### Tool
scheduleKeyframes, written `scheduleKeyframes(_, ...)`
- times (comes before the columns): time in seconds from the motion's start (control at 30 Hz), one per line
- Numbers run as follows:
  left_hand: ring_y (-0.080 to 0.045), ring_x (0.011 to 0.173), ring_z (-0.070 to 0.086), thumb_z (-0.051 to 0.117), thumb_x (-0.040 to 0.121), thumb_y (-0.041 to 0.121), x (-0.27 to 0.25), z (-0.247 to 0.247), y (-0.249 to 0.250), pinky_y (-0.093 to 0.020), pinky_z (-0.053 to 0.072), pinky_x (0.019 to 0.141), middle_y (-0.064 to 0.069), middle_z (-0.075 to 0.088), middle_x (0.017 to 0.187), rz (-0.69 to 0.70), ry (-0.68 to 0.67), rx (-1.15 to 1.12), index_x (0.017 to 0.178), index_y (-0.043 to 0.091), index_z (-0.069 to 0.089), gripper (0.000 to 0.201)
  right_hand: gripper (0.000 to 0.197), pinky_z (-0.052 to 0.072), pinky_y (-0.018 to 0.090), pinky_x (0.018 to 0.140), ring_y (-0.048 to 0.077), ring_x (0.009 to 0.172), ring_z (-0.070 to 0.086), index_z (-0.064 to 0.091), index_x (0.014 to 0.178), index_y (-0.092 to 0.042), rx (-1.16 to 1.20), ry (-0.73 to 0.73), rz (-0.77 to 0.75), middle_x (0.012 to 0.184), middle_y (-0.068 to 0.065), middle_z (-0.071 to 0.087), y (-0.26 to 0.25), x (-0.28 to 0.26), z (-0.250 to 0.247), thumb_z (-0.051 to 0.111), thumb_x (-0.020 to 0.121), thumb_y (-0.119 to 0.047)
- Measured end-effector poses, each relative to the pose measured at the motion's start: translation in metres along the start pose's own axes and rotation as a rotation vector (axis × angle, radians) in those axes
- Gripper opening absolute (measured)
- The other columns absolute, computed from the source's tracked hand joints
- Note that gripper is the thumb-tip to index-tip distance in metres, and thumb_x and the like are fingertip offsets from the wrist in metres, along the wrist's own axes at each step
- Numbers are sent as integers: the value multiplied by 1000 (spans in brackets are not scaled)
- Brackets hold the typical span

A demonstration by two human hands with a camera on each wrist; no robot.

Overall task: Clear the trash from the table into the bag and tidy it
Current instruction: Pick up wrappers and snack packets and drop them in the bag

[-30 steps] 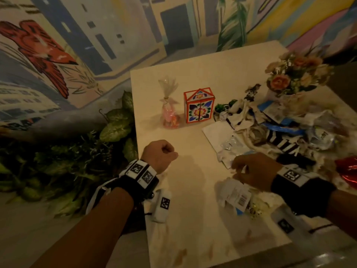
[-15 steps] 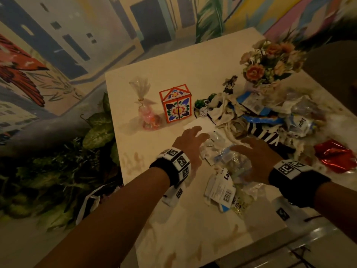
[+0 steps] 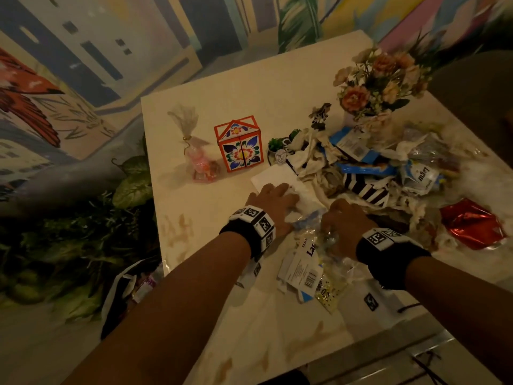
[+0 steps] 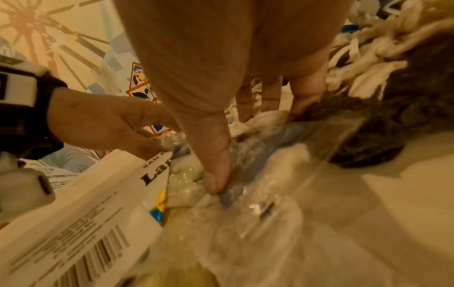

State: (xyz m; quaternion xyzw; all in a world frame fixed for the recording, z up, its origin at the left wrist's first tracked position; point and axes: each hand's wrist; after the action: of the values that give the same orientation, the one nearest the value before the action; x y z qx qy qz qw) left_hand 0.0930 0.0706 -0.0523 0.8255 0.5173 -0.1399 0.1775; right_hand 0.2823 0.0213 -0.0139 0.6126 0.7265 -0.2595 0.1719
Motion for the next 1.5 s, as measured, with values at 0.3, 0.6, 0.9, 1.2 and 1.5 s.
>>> scheduleKeyframes(0.3, -26, 127, 35, 54, 88, 45, 5, -2, 2, -44, 41, 99, 4, 29, 151, -40, 115, 32, 140, 27, 35, 59, 17, 40, 32, 98, 25, 118, 43, 64, 103, -20, 98, 80, 10, 119, 4, 52, 4, 2, 0, 59, 87, -20)
scheduleKeyframes(0.6, -30, 124, 44, 42, 96, 27, 2, -8, 9, -37, 38, 105, -10, 47, 133, -184, 104, -95, 132, 21, 49, 37, 27, 34, 22, 61, 19, 75, 53, 46, 63, -23, 373, 257, 5, 73, -2, 53, 15, 0, -1, 59, 75, -3)
scheduleKeyframes(0.9, -24, 77, 55, 43, 97, 26, -25, -28, 1, -22, 36, 60, -7, 58, 87, -336, 326, -427, 87, 14, 51, 18, 38, 37, 21, 57, 10, 60, 47, 46, 59, -25, 654, 453, -46, 66, -5, 52, 26, 9, -27, 61, 65, 9)
scheduleKeyframes(1.2, -14, 80, 54, 68, 78, 8, -61, -62, -7, -20, 42, 65, 0, 61, 89, -388, 595, -748, 98, 8, 61, 21, 37, 46, 27, 64, 20, 68, 57, 51, 56, -24, 650, 490, -69, 65, 0, 59, 17, 3, -66, 64, 69, 8)
scheduleKeyframes(1.5, -23, 87, 68, 68, 67, -2, -114, -78, -38, -45, 59, 71, -4, 70, 89, -418, 748, -1207, 96, 15, 64, 33, 20, 47, 31, 64, 25, 69, 56, 56, 80, -11, 693, 641, -194, 74, 8, 59, -18, -6, -109, 63, 70, 5)
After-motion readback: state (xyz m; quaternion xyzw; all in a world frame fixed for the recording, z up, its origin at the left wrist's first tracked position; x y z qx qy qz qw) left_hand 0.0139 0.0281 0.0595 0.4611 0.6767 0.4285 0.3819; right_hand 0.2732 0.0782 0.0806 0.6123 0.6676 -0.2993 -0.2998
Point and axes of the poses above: each hand's wrist, its own x-axis towards the middle knuckle, its own z-axis out of the palm, y = z × x
